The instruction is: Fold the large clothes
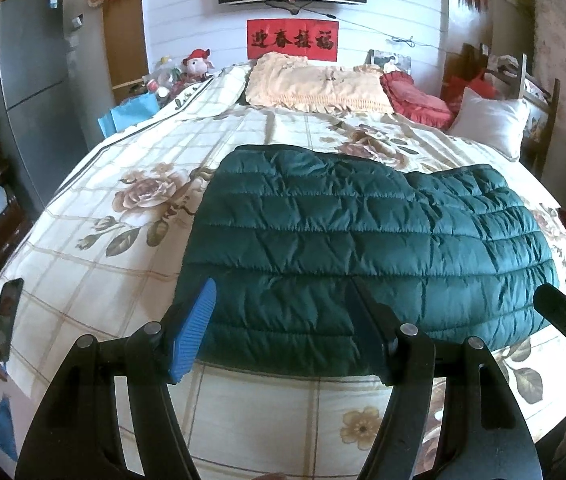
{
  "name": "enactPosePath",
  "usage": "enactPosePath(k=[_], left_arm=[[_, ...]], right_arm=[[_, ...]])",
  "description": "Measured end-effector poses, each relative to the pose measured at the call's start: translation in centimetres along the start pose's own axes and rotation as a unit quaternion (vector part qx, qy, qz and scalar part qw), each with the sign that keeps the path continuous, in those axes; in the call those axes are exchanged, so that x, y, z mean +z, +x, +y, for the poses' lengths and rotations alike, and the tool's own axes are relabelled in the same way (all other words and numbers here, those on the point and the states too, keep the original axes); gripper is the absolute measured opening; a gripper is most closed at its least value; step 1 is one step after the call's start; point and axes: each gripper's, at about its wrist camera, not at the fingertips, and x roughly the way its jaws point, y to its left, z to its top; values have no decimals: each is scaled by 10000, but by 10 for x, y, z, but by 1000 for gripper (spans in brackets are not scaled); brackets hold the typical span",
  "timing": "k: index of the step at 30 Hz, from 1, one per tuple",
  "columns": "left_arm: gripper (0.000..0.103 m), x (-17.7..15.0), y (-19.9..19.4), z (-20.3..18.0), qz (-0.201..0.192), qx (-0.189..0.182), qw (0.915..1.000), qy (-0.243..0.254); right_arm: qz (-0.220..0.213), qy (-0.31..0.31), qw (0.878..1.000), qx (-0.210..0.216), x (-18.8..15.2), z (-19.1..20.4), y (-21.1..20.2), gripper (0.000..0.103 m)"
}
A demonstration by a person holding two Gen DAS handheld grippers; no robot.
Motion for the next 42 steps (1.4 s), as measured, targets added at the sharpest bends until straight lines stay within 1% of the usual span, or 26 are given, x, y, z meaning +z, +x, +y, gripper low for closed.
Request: enactPosePath(k=[13, 35, 39, 42], left_arm=[[67, 1, -1, -4, -14, -95, 9999, 52], [67, 1, 2, -9, -40, -128, 9999, 66], [67, 1, 4, -8, -120, -103, 9999, 50], [67, 0, 6, -4, -77, -143, 9999, 43]], right_arm=[[54, 73, 10000, 40, -1, -2, 1, 93], [120, 101, 9998, 91, -3, -4, 6, 93], [155, 114, 9998, 111, -5, -3, 8, 93], [153, 109, 9998, 109, -5, -3, 8, 93]])
